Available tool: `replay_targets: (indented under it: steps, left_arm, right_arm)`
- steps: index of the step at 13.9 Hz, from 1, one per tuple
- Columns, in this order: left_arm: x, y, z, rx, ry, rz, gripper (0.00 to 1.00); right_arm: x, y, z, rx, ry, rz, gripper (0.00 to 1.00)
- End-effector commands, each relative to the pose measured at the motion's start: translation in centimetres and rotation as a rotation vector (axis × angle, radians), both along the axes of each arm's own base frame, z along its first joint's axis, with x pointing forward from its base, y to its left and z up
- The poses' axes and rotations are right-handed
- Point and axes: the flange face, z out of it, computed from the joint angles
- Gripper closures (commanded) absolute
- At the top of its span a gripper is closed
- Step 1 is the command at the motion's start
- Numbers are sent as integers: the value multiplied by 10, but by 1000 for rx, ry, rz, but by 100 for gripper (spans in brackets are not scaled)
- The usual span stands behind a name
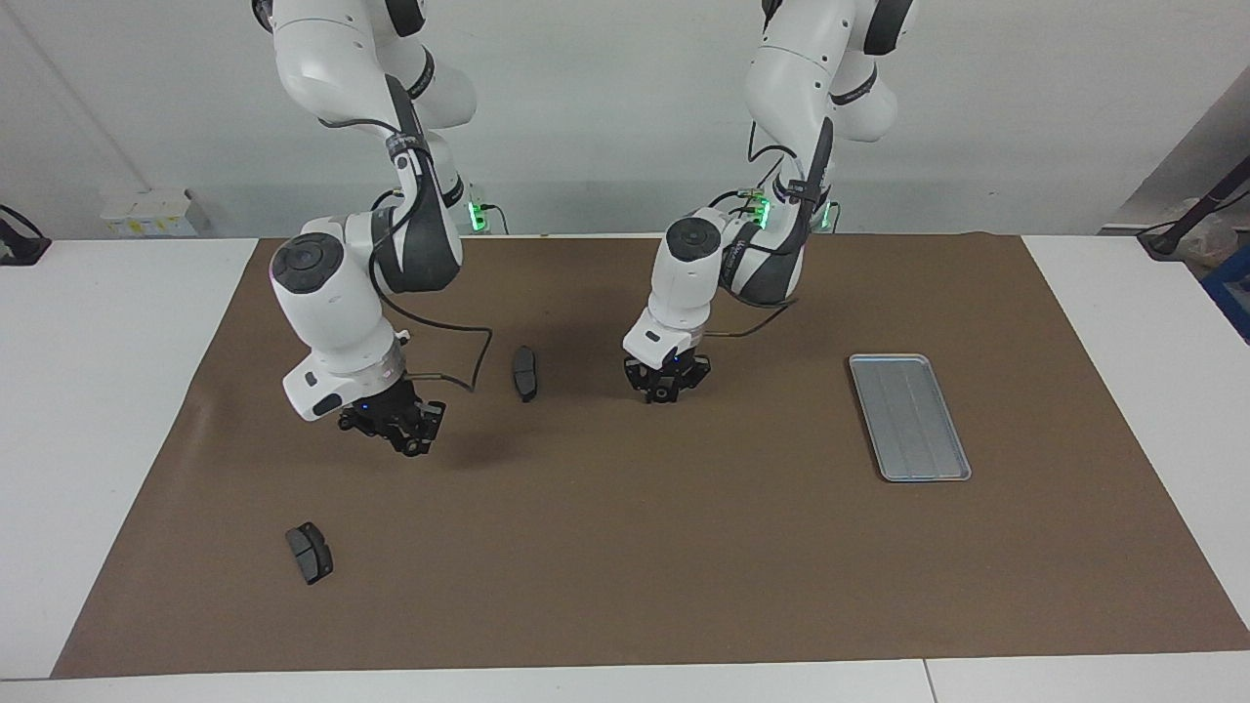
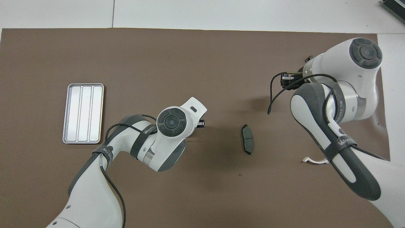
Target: Pick bearing gear from pile to tray
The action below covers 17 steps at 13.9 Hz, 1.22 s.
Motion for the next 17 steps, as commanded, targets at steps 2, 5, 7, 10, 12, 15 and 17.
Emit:
replay_targets:
  steps: [2,5,7,10,12,15,17]
  left_arm:
    - [-3,-1,-4,2,-13,-7,70]
    - [-3,-1,-5,3,-12,-7,77]
    - [-3,0,-5,4,-11,-5,81]
    - [4,5,0,8,-9,4,95]
    - [21,11,16,18,-8,26,100]
    - [73,51,46,33,4,98,100]
    - [97,96,57,34,-2,112,100]
  right_arm:
    - [-19,25,35,9,11,2,100]
    - [-31,63,45,12,17,-2,100]
    - [-38,97,41,20,18,-43,100]
    - [-47,136,30,37,4,-83,100]
    - [-53,158,20,42,3,-85,100]
    - [-63,178,6,53,-6,-100,100]
    - [-71,203,-6,61,-8,-96,100]
